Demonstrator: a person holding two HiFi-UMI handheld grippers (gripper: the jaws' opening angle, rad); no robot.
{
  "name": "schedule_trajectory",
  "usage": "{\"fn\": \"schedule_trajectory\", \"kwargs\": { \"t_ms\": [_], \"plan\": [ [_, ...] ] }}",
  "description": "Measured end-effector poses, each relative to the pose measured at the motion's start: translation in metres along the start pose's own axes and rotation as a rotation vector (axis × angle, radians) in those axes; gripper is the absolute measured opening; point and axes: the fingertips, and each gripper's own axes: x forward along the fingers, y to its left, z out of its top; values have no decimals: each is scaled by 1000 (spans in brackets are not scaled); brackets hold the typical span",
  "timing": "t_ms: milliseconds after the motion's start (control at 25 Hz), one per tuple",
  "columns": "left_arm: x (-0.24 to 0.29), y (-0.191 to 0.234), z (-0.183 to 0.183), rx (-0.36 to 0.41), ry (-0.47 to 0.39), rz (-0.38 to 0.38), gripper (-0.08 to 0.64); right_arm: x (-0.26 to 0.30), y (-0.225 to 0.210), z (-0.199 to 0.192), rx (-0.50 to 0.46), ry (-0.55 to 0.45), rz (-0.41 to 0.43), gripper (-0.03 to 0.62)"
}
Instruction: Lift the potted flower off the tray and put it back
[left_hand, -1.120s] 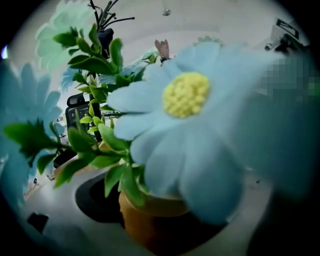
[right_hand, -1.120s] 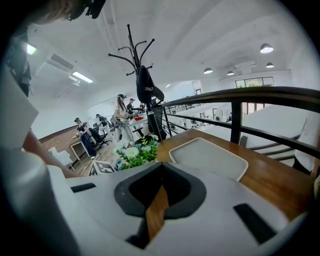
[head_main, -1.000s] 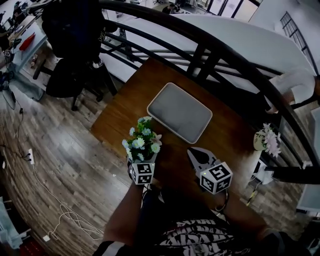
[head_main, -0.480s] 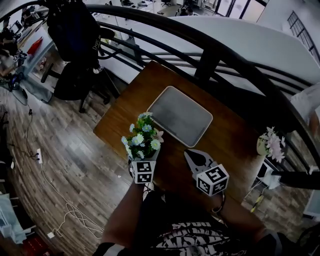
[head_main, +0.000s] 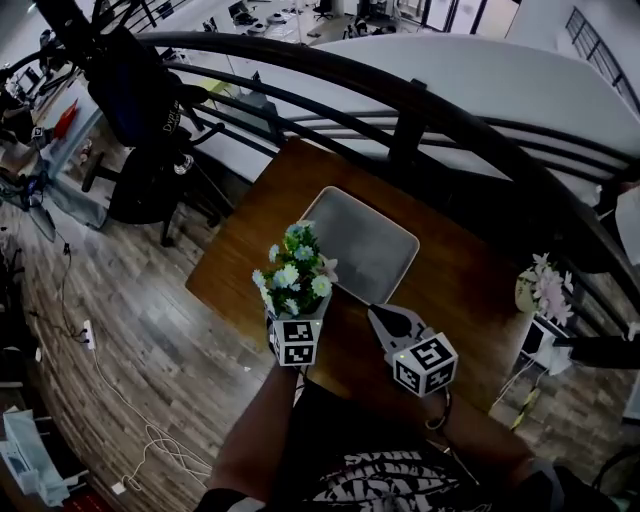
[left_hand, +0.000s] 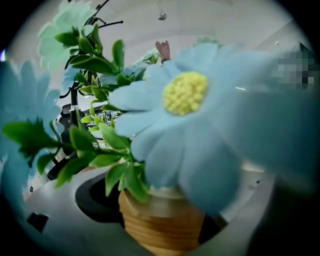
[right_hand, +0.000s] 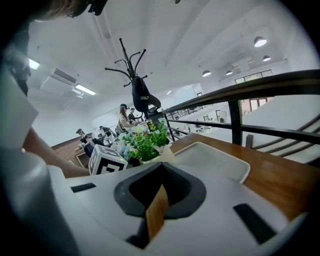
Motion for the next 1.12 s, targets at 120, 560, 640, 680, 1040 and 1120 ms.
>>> {"fn": "schedule_trajectory", "kwargs": {
  "t_ms": [120, 560, 640, 680, 1040, 1120],
  "plan": [
    [21, 2, 8, 5, 3, -23, 472, 2, -11, 5, 8, -4, -32, -2],
    [102, -13, 36, 19, 1, -135, 472, -6, -59, 11, 79, -20, -191, -2],
    [113, -17, 41, 27, 0, -149, 472, -9, -67, 10, 91, -22, -215, -2],
    [118, -16, 43, 30, -1, -154, 472, -8, -69, 10, 96, -20, -227, -2],
    [150, -7, 37, 28, 39, -194, 472, 10, -76, 12, 130, -12, -270, -2],
    [154, -10, 29, 29, 58, -205, 472, 10, -75, 14, 131, -12, -272, -2]
  ]
}}
